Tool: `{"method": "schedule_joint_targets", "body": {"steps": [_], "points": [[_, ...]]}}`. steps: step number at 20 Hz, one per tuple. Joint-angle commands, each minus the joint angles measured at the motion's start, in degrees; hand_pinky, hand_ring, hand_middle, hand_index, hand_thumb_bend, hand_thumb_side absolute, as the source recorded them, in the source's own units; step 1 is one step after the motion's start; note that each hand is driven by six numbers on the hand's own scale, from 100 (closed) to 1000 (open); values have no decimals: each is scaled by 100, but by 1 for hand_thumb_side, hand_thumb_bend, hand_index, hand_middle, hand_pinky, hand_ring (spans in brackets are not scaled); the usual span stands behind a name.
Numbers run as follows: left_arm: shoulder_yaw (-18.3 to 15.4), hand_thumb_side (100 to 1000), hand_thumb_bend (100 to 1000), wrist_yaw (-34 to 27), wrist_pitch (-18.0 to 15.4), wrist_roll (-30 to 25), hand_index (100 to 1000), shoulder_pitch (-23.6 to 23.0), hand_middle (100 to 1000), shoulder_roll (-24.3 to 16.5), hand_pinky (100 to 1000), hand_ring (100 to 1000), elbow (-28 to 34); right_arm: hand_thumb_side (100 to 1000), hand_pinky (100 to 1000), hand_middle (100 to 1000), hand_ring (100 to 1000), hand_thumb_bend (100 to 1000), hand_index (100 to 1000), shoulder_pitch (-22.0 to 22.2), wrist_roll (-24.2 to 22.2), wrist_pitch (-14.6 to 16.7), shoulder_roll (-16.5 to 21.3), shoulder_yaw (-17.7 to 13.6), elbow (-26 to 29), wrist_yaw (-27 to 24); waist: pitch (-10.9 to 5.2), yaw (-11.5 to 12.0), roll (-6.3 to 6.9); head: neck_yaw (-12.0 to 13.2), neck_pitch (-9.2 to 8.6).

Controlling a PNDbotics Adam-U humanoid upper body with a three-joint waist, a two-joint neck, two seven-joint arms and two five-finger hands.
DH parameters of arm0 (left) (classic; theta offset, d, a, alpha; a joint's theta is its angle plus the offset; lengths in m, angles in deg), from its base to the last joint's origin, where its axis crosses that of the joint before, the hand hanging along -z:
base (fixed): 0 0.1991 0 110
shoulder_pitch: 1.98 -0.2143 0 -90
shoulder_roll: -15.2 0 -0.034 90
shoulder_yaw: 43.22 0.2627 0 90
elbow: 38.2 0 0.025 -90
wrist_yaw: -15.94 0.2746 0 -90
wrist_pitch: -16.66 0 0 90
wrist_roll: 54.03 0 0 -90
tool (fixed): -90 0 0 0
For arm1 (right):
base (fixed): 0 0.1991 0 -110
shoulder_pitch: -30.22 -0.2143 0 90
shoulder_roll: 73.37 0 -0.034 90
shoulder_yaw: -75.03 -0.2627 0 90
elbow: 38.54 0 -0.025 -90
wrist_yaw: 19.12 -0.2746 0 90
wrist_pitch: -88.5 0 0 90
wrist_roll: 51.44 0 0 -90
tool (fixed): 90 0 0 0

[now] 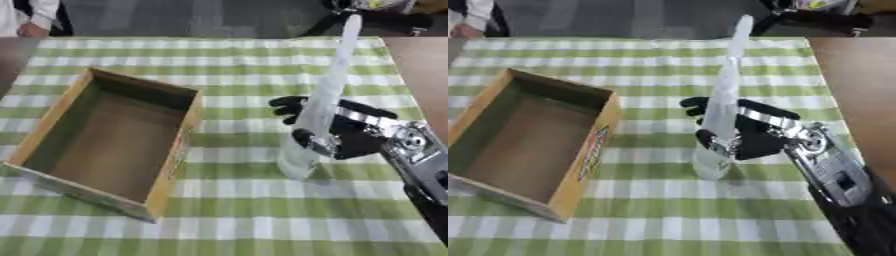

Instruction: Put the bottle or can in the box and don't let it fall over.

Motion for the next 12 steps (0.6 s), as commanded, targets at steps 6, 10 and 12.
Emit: {"method": "schedule_joint_targets", "body": {"steps": [6,10,12], "points": [[-9,865,100,-17,-5,-21,849,20,970,-62,1000,787,79,518,951,1000,1000,100,1000,-8,-32,72,28,39,-85,162,-53,17,14,-30,-89],[-6,866,100,-15,-4,-26,849,22,970,-57,1000,787,77,518,950,1000,1000,100,1000,6,-59,100,6,62,-119,205,-48,21,15,-34,-90],[-5,866,100,-13,-3,-29,849,20,970,-55,1000,787,76,517,950,1000,1000,100,1000,19,-72,114,0,74,-136,233,-46,22,13,-35,-97]]}}
